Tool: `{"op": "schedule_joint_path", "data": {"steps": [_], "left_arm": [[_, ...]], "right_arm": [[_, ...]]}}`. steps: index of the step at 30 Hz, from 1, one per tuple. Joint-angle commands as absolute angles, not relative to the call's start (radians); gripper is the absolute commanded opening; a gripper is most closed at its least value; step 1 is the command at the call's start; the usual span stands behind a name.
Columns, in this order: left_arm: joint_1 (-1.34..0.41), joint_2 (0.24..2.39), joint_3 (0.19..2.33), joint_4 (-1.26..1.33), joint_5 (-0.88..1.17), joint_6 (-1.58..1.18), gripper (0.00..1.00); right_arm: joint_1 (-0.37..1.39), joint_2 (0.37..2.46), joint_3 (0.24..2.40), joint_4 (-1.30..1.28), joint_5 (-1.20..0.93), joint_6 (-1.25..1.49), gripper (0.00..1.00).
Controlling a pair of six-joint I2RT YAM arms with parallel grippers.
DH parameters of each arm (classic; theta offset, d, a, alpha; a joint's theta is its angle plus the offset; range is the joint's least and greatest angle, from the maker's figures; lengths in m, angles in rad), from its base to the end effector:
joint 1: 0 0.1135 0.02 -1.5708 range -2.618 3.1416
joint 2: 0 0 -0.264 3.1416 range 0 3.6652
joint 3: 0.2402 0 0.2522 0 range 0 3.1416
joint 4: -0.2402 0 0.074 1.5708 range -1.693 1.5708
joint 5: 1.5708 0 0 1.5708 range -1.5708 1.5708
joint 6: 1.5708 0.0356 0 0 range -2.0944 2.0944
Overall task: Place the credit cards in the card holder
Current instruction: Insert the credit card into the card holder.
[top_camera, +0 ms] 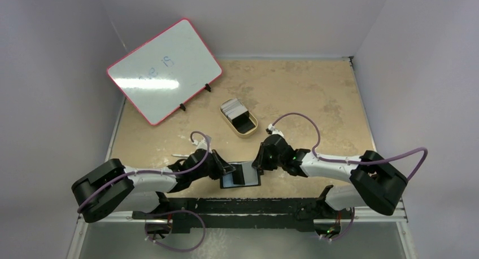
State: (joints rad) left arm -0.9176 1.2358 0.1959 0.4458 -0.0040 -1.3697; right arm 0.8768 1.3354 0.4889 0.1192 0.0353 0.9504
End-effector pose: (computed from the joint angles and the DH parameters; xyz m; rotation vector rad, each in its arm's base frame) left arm 0.1215 -0.1586 0.1206 -0.5570 2.4104 -1.1942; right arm 0.1593 0.1895 0.1537 0.1103 2.4650 0.8499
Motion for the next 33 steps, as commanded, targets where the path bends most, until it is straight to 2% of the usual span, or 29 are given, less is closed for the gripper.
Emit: {"op": "schedule_joint_path", "data": {"steps": [1,10,21,33], "left_arm": [[-0.922,1.227,0.178,0.423,-0.023,-1.380,0.00],[-0.922,1.162,0.189,0.357,-0.050,-1.360,0.00],[-0.922,1.252,0.199,0.450,-0.020,-1.341,0.00],[-0.922,1.245,0.234,0.393,-0.065,-1.264,0.00]], "right_arm": [[0.893,1.316,0.473,0.114,0.028,0.973,0.23],[0.895,1.306,0.462,0.111,0.031,0.971,0.22],[0.897,1.310,0.472,0.118,0.025,0.963,0.21],[0.900,1.308,0.473,0.123,0.023,0.965,0.22]]}}
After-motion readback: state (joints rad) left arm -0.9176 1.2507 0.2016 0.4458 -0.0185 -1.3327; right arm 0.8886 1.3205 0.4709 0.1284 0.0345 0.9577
